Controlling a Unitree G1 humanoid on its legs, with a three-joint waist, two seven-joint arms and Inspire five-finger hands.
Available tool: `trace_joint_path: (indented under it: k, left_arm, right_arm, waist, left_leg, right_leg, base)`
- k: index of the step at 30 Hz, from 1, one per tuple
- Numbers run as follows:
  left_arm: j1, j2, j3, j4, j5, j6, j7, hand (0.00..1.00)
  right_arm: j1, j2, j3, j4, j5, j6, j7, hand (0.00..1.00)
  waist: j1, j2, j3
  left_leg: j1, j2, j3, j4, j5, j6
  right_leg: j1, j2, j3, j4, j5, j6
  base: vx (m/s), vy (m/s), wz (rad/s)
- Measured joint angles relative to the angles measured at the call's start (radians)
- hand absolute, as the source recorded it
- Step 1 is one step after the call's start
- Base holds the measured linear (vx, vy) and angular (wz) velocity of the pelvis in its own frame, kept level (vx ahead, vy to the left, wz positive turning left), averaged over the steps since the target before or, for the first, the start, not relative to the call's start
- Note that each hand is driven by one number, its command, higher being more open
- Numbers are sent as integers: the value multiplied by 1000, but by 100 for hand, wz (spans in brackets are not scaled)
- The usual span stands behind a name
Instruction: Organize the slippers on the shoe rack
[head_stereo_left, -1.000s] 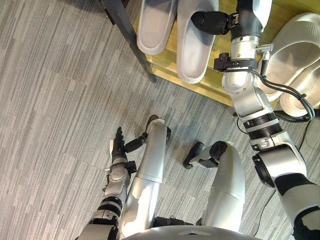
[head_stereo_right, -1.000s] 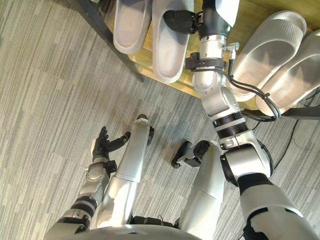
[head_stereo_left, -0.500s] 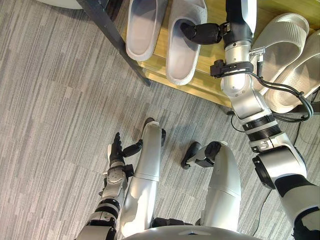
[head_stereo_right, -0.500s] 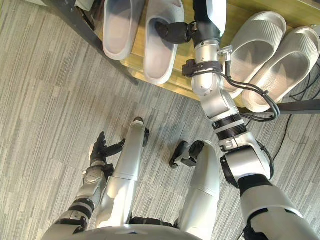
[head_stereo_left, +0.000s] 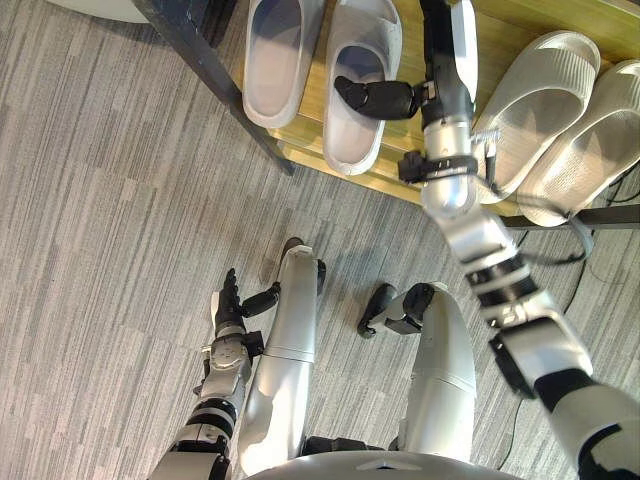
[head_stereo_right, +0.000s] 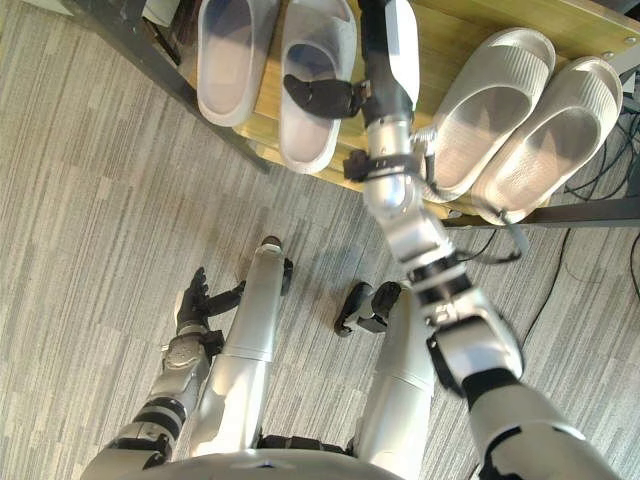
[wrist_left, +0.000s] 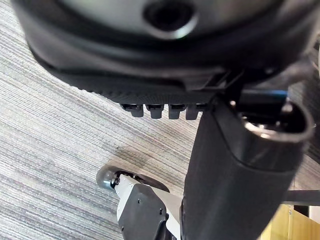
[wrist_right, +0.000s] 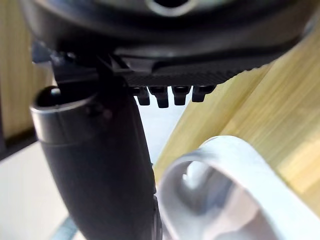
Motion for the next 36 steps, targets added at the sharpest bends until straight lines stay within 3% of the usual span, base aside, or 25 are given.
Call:
trace_joint_path:
  k: [3, 7, 11, 28, 36]
  left_arm:
    - [8, -7, 34, -1, 2, 12, 4, 100]
    - [14, -13, 62, -3, 21, 16, 5, 100]
    - [14, -15, 64, -3, 22, 24, 19, 100]
    - [14, -28, 101, -1, 22, 38, 27, 100]
    - [14, -29, 101, -2, 22, 36, 25, 100]
  right_arm:
    - [176, 146, -27, -92, 0, -29, -41, 100]
    - [257, 195, -35, -95, 9, -34, -51, 100]
    - [348, 235, -25, -95, 113, -48, -32, 100]
    - [356, 229, -19, -16, 395, -173, 92, 100]
    - [273, 229, 6, 46, 467, -184, 114, 100]
  waist:
    - [-8, -8, -5]
    - [-19, -13, -7]
    - [-19, -13, -7]
    - [-22, -16, -5]
    - [-21, -15, -4]
  left_leg:
    - [22, 9, 4, -12, -4, 0]
    - [29, 11, 10, -12, -6, 2]
    - [44, 16, 18, -20, -10, 5]
    - [78, 26, 38, -45, -21, 16]
    - [75, 22, 37, -46, -21, 17]
  right_leg:
    - [20, 10, 4, -16, 4, 8]
    - [25, 12, 10, -19, 5, 10]
    - [37, 15, 16, -30, 6, 11]
    - [67, 21, 26, -70, 14, 25]
    - [67, 17, 23, -70, 14, 25]
  base:
    - [25, -1, -8]
    - [7, 3, -3]
    - [39, 2, -4]
    - [35, 10, -2]
    - [0, 0, 0]
